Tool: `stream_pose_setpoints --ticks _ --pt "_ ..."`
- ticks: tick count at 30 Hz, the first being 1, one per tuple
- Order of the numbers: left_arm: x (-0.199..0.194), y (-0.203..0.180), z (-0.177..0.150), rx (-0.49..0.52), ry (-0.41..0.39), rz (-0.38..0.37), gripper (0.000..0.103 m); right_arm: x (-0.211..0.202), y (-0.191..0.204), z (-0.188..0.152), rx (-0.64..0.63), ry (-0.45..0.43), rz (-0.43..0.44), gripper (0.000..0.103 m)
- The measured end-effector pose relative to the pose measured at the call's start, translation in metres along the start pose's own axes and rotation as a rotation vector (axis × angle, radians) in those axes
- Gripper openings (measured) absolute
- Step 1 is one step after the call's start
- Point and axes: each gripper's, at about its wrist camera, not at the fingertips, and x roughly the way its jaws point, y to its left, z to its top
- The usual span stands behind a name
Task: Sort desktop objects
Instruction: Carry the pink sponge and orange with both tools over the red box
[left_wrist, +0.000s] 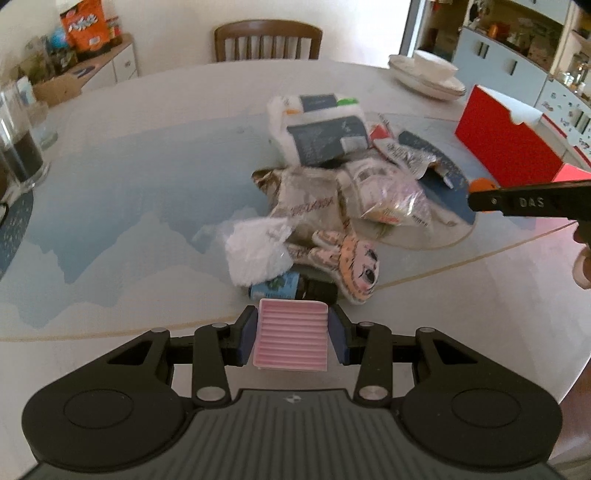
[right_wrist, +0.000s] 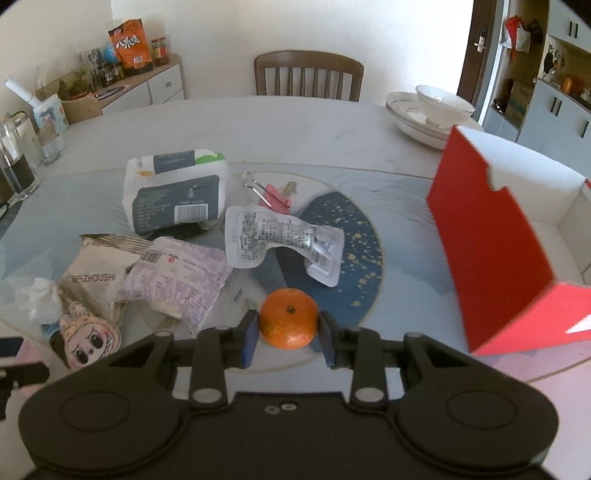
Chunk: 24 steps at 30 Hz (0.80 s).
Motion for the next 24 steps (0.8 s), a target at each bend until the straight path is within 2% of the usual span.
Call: stream_pose_setpoints --ticks 8,14,24 --pt "-0.017 -0.026 0.017 0.075 -0.072 -0.02 0.04 -0.045 -0.023 0.002 -0.008 -0.053 0.023 0.033" --pt "-0.023 -0.054 0.028 0.065 -0.105 -0.009 0.04 -0.066 -0.05 0.006 -0.029 -0.045 0.06 0.033" --pt "-0.026 -0.111 0.068 0.06 -0.167 -0.018 0.04 -0.091 -0.12 0.026 -0.037 -0.1 0.092 0.033"
